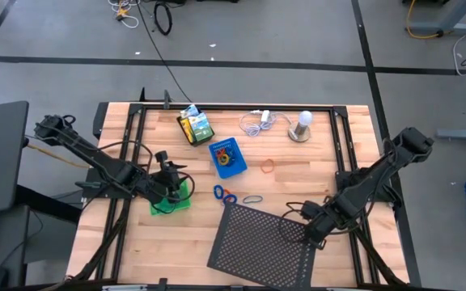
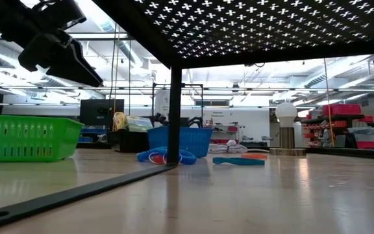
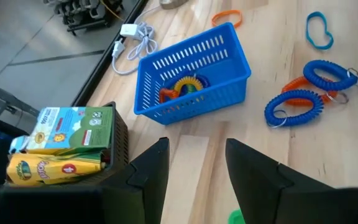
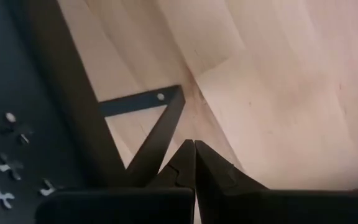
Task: Pick & Place Office Desk Supplies
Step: Adjust the position of the shelf
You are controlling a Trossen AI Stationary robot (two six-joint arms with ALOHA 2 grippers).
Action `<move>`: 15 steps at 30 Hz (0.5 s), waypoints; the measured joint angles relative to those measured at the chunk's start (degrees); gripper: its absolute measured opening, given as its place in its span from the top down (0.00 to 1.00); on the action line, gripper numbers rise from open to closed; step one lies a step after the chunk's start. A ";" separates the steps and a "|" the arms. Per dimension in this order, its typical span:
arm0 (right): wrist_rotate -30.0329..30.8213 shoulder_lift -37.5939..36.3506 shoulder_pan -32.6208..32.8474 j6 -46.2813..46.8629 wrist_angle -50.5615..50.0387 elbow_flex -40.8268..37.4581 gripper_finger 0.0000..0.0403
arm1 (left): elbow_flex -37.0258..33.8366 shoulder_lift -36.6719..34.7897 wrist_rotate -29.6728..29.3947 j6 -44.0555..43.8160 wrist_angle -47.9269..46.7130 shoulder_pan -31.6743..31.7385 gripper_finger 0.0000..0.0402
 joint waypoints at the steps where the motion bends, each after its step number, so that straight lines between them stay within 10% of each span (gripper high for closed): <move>1: 0.23 0.47 -0.04 -0.73 0.29 0.02 1.00 | -0.02 0.00 -0.15 0.35 0.44 0.00 0.59; 15: 9.80 1.18 -8.87 -14.32 7.21 -0.19 1.00 | -0.02 0.00 -0.32 0.59 1.12 0.00 0.59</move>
